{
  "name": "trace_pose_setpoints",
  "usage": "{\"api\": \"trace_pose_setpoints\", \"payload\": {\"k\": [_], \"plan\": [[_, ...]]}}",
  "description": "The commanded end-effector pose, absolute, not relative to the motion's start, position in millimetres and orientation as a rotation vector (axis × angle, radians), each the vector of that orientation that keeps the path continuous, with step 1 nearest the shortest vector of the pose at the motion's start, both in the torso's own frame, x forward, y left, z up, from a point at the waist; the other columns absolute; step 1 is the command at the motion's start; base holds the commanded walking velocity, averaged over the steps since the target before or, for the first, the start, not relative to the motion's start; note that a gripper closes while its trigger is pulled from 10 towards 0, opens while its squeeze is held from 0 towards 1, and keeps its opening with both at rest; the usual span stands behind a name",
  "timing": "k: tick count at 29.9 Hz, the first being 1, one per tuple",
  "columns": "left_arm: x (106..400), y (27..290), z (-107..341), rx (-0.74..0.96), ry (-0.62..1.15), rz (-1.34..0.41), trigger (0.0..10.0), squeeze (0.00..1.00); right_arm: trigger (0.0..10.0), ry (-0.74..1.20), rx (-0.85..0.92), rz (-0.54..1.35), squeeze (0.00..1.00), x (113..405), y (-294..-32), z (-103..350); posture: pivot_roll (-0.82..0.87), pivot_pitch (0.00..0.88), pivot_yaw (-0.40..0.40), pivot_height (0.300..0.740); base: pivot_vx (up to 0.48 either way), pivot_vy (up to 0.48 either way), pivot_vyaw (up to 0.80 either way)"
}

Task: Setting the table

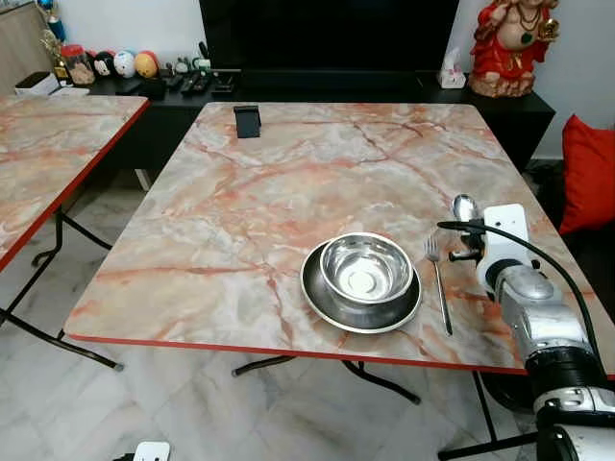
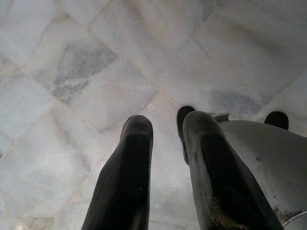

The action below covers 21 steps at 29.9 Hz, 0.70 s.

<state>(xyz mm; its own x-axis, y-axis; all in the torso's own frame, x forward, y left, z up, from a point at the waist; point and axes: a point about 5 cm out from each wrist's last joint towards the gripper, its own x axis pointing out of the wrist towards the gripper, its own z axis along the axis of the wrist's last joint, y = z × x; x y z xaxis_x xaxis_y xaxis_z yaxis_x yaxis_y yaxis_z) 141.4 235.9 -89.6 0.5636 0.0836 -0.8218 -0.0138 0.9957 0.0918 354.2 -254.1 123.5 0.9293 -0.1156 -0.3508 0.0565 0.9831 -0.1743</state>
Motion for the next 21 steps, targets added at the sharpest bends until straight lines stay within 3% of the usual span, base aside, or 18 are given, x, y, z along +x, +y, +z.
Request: {"api": "trace_pose_setpoints", "payload": {"k": [1, 21], "plan": [[142, 238, -89, 0.071, 0.974, 0.064, 10.0, 0.00, 10.0, 0.379, -0.134, -0.101, 0.00, 357, -255, 126, -0.09, 0.000, 0.019, 0.740, 0.000, 0.000, 0.00], [137, 250, -87, 0.071, 0.975, 0.078, 10.0, 0.00, 10.0, 0.477, -0.068, -0.116, 0.00, 354, -244, 100, -0.09, 0.000, 0.019, 0.740, 0.000, 0.000, 0.00]]}}
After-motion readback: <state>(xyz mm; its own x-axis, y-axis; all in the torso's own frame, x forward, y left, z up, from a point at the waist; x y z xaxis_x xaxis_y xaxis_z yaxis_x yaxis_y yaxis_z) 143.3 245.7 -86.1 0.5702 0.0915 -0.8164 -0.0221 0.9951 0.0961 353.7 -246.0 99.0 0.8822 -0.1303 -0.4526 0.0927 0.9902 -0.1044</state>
